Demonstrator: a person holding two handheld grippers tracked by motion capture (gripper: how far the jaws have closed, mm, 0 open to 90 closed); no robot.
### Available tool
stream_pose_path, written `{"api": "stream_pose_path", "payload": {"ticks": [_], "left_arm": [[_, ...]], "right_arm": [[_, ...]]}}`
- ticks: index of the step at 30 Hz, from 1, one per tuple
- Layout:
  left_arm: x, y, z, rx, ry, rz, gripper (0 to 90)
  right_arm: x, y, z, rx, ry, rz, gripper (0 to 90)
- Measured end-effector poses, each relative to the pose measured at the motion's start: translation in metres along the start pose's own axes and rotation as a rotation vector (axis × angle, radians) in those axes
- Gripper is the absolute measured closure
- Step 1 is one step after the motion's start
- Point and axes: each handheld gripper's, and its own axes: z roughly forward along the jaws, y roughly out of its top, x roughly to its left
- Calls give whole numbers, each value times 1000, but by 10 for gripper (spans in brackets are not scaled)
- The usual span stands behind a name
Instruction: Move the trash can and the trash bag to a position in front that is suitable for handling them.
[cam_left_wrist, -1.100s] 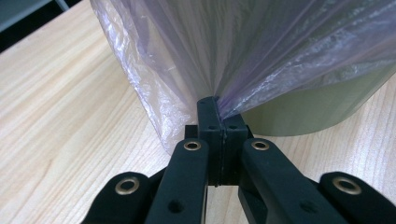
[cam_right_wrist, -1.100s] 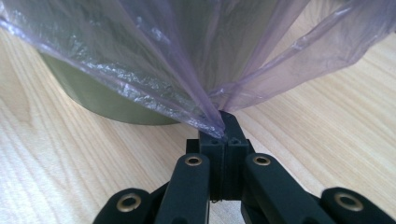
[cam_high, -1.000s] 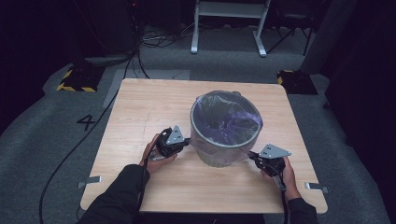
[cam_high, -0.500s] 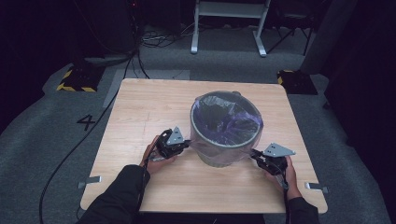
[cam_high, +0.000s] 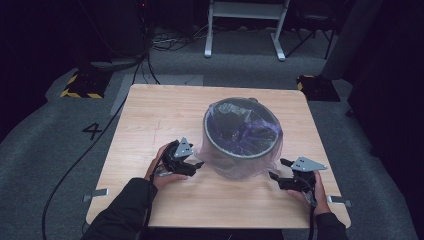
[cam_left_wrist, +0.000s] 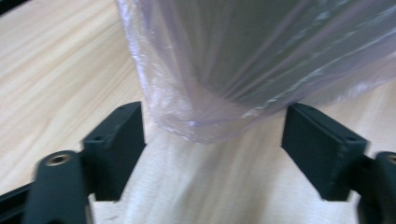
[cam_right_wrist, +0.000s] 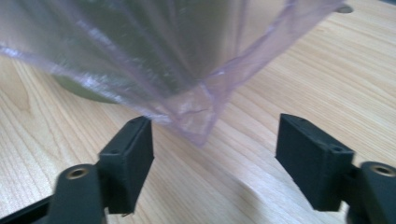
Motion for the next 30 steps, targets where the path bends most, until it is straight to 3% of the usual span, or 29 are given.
{"api": "stream_pose_path", "payload": {"ticks": [3,6,11,20,24,30], "left_arm": [[-1,-1,-2,7,-32,-9,166],[-3,-4,-4,64,-83,-26,157],[-10,-12,-8,83,-89,11,157],[-17,-23,-14,109,-125,9,157],[-21,-28,-17,109,-125,11,156],[-24,-38,-19,125,-140,-27,157]], "right_arm": [[-5,-2,-5,-20,-4,27,240],[-10,-4,-9,-6,-34,39,211],[-17,-9,-17,-18,-17,71,195],[-26,-6,-35,-99,-50,122,196],[-25,-2,-39,-122,-55,121,195],[-21,11,-46,-139,-66,92,191]]}}
